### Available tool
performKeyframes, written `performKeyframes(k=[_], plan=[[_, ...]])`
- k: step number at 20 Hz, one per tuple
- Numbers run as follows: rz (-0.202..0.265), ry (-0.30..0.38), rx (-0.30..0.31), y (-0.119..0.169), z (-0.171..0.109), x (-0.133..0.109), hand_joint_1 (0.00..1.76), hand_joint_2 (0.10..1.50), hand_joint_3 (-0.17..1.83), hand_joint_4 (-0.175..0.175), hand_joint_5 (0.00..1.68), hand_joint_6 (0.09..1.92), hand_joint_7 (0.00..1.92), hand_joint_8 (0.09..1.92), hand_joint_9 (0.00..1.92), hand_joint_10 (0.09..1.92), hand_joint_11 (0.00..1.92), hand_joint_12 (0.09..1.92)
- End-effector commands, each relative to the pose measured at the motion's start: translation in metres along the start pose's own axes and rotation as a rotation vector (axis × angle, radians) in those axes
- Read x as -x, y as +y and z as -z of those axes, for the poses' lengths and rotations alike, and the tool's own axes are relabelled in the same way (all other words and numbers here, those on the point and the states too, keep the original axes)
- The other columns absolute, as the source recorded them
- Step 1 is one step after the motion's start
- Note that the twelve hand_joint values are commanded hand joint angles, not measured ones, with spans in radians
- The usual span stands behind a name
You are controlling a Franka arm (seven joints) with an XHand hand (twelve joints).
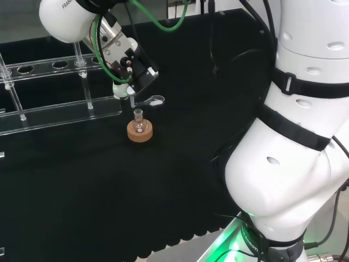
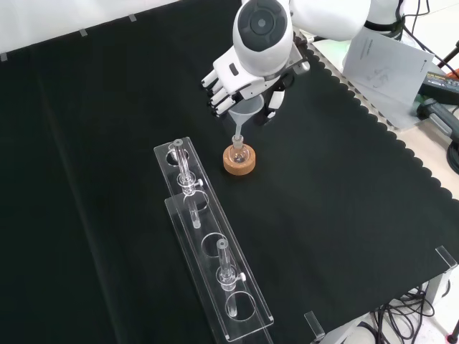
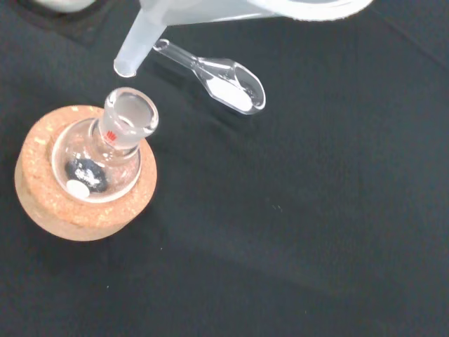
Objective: Place the funnel on the round-bottom flask.
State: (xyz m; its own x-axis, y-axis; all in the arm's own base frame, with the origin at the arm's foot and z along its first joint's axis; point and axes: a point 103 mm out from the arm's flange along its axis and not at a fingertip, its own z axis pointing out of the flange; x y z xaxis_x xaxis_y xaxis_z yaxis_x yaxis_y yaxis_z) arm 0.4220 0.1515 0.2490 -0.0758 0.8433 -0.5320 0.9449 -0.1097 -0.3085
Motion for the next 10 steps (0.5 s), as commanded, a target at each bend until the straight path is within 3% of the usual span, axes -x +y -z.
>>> performKeyframes(k=[1, 7, 8, 10], plan=[[-0.003, 0.003, -0.021, -0.001, -0.018, 0.021, 0.77, 0.74, 0.56, -0.046, 0.61, 0.77, 0.62, 0.84, 0.89, 0.66, 0.46, 1.31], [-0.014, -0.004, -0.032, -0.001, -0.009, -0.002, 0.77, 0.75, 0.56, -0.046, 0.61, 0.77, 0.62, 0.84, 0.89, 0.66, 0.46, 1.31], [-0.008, 0.024, -0.03, 0.0, -0.019, 0.015, 0.77, 0.75, 0.56, -0.046, 0.61, 0.77, 0.62, 0.84, 0.89, 0.66, 0.46, 1.31], [-0.006, 0.026, -0.028, 0.001, -0.024, 0.023, 0.77, 0.75, 0.56, -0.045, 0.62, 0.77, 0.62, 0.84, 0.89, 0.66, 0.46, 1.31]])
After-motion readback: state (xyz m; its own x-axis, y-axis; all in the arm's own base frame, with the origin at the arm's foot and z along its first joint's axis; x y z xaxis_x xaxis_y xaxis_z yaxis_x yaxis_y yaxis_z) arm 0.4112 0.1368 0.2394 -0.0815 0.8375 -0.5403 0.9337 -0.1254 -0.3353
